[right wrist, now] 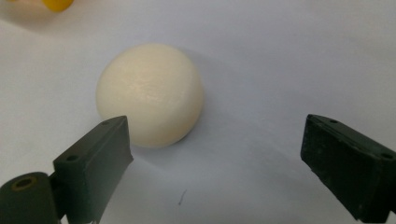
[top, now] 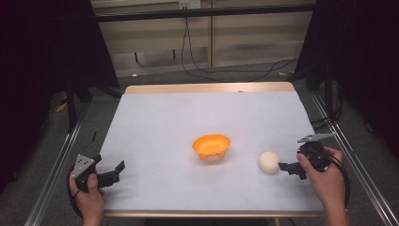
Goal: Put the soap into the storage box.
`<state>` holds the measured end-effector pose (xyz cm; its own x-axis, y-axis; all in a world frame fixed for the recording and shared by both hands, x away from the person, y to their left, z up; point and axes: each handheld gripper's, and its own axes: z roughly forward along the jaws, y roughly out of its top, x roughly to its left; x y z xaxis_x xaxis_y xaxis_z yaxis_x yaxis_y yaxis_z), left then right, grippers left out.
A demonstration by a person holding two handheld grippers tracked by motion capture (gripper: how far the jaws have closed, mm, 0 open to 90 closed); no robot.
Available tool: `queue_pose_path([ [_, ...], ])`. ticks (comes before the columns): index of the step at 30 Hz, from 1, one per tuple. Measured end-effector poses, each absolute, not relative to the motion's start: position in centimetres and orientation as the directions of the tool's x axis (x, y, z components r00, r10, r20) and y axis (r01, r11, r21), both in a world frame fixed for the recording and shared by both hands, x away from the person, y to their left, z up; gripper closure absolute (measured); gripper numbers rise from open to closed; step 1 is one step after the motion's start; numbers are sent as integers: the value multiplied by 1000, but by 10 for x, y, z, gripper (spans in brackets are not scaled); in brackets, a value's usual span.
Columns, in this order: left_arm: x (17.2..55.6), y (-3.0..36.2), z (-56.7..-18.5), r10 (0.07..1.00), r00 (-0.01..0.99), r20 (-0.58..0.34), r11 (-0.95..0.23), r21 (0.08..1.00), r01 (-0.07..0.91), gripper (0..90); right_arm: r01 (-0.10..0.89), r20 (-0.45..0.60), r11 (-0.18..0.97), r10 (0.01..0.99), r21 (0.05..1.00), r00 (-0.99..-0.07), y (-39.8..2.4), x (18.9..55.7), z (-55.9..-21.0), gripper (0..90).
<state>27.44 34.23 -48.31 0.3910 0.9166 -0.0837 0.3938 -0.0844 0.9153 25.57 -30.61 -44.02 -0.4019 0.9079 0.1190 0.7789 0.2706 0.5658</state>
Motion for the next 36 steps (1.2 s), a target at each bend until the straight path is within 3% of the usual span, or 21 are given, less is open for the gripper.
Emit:
queue_pose_path([
  [3,276,341,-483,919,388,-72,-98,911,401,11,791,113,339,885,509,-452,-292,265,-443,89],
  [14,275,341,-483,917,391,-78,-93,911,401,12,801,153,363,863,476,-481,-276,266,-443,109],
  [22,275,342,-483,917,392,-74,-97,912,399,13,815,186,329,869,477,-459,-270,265,-444,103],
  [28,275,341,-483,918,391,-69,-102,911,400,13,854,190,277,901,441,-391,-261,272,-454,94],
  [36,275,341,-483,917,391,-72,-100,910,402,13,860,153,254,924,442,-351,-249,278,-459,165],
])
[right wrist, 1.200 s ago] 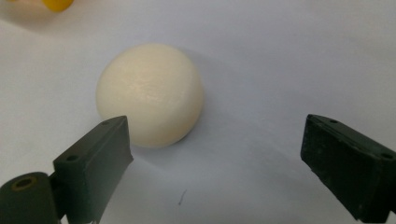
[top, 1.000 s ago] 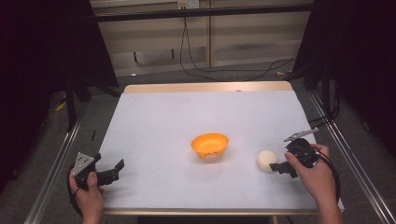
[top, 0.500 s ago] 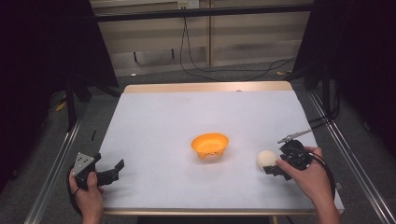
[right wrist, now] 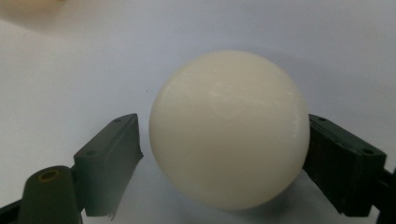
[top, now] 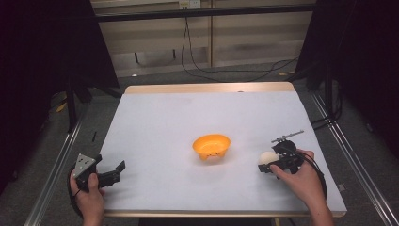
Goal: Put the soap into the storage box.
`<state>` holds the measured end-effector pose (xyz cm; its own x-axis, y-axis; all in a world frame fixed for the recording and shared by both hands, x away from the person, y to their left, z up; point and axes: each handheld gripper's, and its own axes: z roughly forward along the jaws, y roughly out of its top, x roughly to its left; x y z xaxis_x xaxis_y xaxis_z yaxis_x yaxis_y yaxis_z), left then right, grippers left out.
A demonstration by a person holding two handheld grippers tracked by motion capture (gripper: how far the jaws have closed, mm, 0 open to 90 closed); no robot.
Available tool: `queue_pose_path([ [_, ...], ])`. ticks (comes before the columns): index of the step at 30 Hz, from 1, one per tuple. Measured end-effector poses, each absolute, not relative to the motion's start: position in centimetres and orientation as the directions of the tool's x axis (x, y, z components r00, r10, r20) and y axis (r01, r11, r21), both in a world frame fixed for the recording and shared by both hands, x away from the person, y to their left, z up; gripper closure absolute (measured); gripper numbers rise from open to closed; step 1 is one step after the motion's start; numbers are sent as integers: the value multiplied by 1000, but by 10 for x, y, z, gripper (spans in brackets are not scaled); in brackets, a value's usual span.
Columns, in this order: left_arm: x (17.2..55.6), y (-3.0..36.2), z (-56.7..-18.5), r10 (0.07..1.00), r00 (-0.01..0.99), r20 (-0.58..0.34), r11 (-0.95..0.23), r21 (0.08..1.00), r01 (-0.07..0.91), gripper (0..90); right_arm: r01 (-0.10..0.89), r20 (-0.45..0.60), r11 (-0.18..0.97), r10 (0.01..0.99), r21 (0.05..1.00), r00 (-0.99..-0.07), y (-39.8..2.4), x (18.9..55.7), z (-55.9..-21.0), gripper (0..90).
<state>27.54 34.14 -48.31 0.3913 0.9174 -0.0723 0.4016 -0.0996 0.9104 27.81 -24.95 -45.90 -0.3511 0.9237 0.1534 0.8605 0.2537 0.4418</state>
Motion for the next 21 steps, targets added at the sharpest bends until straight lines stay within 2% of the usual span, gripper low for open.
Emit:
queue_pose_path([
  [1,275,342,-483,917,393,-72,-101,910,401,13,869,145,232,936,437,-322,-249,279,-460,214],
  [3,275,342,-483,916,394,-74,-99,910,401,13,870,150,215,939,444,-309,-249,280,-460,227],
  [21,276,342,-483,915,395,-78,-100,907,409,15,860,165,185,942,475,-294,-250,279,-463,234],
])
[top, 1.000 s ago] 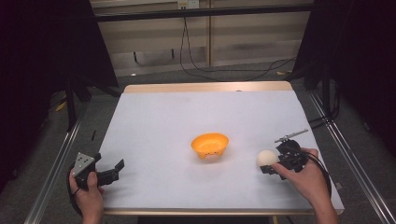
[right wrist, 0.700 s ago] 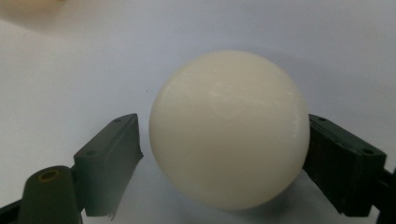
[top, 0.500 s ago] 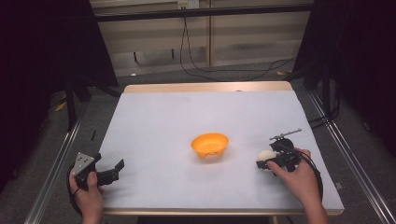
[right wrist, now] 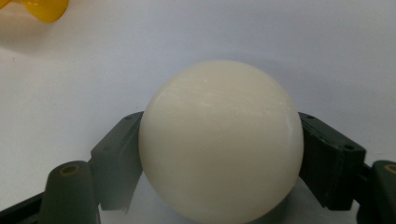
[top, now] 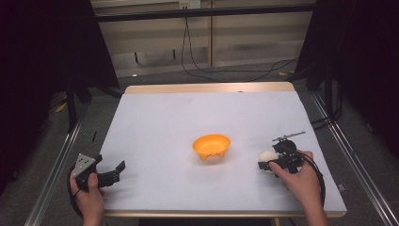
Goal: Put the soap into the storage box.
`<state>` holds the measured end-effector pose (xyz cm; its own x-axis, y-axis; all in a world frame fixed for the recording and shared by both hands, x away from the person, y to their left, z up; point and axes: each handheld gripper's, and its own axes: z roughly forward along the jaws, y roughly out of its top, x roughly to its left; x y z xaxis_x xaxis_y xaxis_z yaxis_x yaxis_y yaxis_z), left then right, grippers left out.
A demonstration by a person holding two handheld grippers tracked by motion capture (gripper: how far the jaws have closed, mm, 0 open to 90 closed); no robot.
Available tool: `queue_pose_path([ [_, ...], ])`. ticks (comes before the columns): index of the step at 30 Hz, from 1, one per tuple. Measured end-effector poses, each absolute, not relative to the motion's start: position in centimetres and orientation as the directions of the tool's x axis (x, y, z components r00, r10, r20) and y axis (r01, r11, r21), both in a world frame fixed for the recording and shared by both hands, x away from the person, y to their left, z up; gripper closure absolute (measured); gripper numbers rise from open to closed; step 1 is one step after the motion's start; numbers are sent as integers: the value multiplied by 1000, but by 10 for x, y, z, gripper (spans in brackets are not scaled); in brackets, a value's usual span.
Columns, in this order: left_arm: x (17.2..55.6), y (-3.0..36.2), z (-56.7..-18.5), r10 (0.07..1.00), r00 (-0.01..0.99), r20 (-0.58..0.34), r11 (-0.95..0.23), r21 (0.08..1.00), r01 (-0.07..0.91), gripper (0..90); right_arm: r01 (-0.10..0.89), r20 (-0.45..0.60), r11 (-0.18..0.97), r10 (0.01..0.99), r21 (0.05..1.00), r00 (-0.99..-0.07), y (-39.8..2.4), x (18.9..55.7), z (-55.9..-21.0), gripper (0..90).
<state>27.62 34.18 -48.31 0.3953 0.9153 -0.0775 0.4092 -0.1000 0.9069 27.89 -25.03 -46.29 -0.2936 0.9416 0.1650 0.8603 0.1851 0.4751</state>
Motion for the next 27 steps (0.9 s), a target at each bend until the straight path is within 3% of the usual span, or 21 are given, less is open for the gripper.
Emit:
queue_pose_path([
  [8,276,342,-483,915,396,-77,-100,907,409,16,857,130,186,951,481,-280,-249,279,-461,235],
  [27,276,342,-483,913,400,-81,-101,906,412,15,842,168,187,936,507,-309,-237,284,-435,235],
])
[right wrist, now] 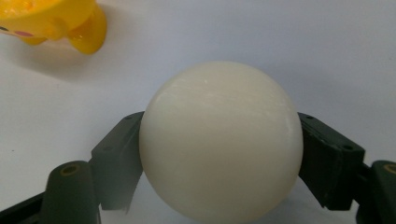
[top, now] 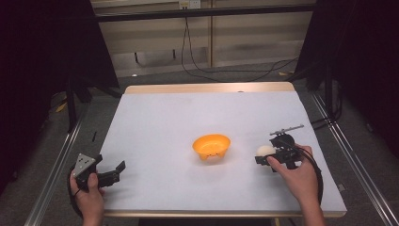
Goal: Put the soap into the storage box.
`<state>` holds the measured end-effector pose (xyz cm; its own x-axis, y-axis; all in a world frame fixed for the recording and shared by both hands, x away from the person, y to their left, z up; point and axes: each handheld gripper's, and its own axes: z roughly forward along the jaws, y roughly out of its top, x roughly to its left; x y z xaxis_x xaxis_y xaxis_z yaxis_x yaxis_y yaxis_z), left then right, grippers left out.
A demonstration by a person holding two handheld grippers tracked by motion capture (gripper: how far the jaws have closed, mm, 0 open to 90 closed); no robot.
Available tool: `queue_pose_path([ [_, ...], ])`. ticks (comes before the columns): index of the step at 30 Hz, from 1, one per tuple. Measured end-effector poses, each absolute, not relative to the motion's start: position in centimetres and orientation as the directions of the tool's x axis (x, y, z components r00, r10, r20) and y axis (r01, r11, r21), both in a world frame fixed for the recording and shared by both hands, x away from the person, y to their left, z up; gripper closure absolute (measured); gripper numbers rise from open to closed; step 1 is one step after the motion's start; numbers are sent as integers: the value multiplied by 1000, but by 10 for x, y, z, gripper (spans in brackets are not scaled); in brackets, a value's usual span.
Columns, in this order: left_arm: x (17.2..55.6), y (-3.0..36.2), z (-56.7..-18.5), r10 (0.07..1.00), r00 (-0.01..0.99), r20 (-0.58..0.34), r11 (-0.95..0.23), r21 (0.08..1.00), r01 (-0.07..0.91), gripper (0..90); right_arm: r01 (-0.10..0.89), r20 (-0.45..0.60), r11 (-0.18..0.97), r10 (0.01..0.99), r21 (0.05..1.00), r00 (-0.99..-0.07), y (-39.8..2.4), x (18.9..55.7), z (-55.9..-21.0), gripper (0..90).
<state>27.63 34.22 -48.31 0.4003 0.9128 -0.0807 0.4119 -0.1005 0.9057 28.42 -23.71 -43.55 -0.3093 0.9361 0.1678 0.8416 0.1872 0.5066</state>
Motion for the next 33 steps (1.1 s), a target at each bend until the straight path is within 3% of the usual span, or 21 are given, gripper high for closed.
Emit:
queue_pose_path([
  [33,276,344,-483,909,403,-101,-82,907,412,13,809,174,245,905,534,-388,-179,309,-402,235],
])
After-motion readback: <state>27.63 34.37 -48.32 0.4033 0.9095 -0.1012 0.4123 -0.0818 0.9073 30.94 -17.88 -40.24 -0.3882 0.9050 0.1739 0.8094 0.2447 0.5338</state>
